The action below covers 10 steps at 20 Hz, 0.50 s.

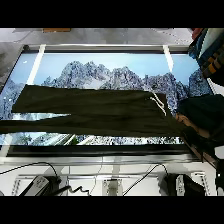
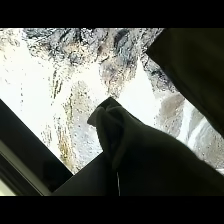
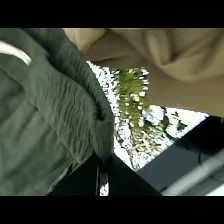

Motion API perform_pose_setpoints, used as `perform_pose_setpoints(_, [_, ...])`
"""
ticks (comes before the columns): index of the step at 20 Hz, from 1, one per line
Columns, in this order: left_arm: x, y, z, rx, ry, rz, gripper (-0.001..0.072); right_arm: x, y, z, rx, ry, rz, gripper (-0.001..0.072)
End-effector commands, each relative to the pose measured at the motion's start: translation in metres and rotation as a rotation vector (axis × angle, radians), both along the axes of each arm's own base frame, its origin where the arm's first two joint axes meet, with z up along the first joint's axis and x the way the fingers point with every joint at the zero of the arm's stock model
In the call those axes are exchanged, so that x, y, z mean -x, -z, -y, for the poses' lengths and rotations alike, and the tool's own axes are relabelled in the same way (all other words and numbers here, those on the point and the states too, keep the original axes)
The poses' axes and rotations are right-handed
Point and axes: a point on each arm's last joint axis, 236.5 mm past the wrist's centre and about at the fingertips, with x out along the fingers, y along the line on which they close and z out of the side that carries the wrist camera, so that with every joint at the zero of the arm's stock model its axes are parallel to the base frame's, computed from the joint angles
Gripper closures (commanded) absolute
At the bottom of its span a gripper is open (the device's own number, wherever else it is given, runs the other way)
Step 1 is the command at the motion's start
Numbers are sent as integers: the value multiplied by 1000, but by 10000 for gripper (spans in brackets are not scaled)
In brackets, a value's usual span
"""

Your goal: Fold the clothes and pants, and hang the long-sleeved shirts on hangers.

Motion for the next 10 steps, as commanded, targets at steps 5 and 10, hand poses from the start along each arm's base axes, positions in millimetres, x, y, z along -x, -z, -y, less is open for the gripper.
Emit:
perform_pose_setpoints(5, [-31, -35, -14, -150, -19, 115, 695, -24, -58, -4, -65, 104, 277, 682])
perform_pose_setpoints(10, [-87, -31, 3, -131, 23, 129, 697, -77, -70, -3, -74, 45, 300, 683])
